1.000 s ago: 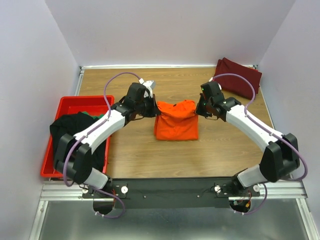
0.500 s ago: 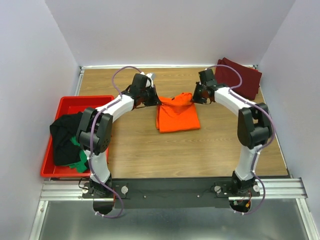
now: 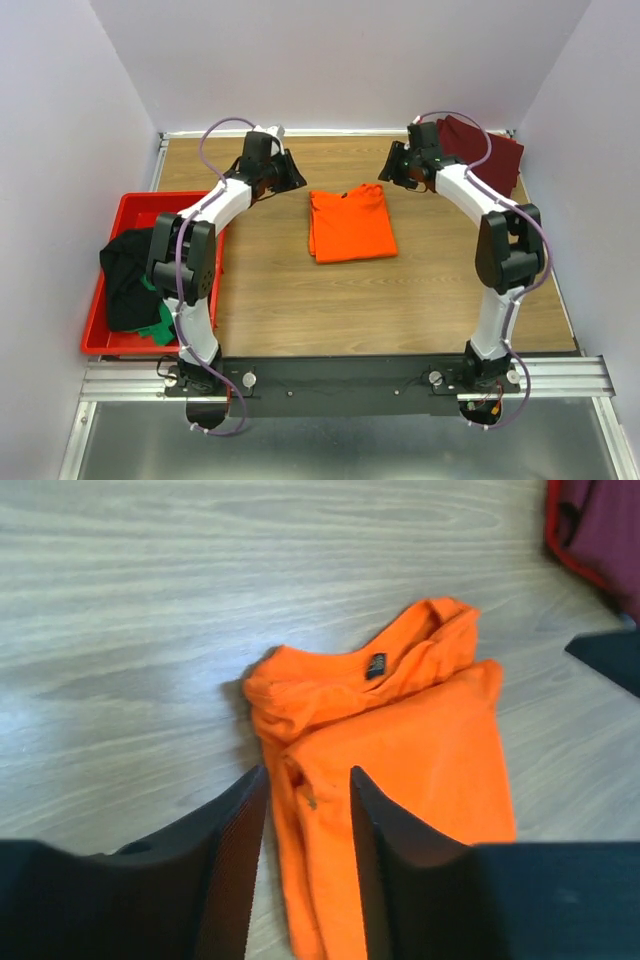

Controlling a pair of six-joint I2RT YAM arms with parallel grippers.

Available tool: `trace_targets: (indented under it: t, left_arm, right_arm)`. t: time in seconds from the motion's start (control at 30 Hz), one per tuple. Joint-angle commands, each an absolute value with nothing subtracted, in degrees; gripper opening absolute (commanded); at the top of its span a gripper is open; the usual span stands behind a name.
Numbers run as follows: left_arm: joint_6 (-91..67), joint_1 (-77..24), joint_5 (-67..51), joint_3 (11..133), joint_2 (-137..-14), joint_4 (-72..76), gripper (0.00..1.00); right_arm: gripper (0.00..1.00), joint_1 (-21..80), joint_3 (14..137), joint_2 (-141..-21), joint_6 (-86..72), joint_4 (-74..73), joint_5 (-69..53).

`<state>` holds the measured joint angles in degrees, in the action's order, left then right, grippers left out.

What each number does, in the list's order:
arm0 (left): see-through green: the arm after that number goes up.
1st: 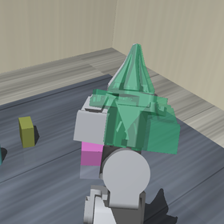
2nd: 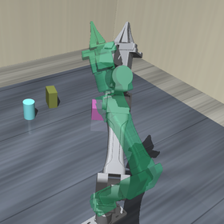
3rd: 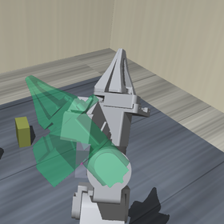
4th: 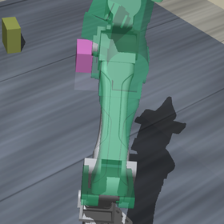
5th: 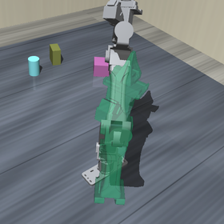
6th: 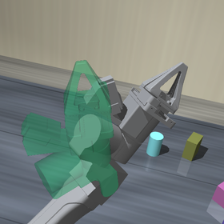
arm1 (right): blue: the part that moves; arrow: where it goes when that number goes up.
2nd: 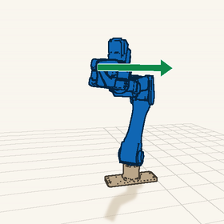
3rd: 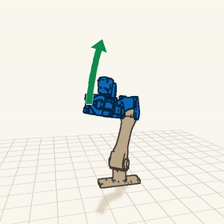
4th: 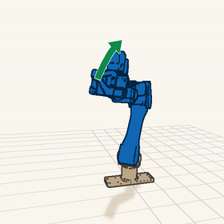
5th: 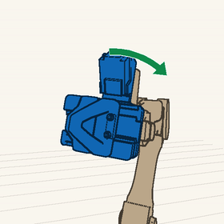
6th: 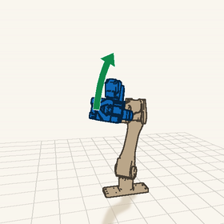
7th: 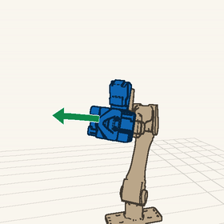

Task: Fold and stack the t-shirts
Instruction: Fold the tshirt

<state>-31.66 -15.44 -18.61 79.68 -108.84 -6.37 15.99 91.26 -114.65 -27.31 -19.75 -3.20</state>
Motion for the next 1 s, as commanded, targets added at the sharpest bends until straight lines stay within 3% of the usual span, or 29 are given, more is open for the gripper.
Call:
trace_targets:
  t: [0.0, 0.07, 0.37, 0.7, 0.97]
  left_arm:
    - [-31.3, -18.8, -14.9, 82.2, -105.6, -10.0, 0.18]
    - [-31.3, -21.5, -12.2, 83.1, -105.8, -12.5, 0.00]
    - [-31.7, -25.0, -9.5, 86.3, -114.5, -14.6, 0.00]
    - [-30.1, -22.2, -6.7, 100.4, -128.7, -19.2, 0.00]
    - [-28.7, -20.9, -8.4, 101.3, -129.3, -17.8, 0.00]
  right_arm:
    - [0.53, 17.0, 86.0, -109.5, -26.2, -18.2, -4.9]
    - [0.50, 18.2, 83.1, -108.8, -25.8, -17.1, -5.4]
    - [0.46, 19.1, 85.9, -116.2, -23.9, -15.6, -6.2]
    - [0.46, 17.7, 98.2, -129.1, -23.3, -15.8, -5.6]
    - [0.46, 17.2, 98.1, -129.2, -25.0, -15.7, -6.8]
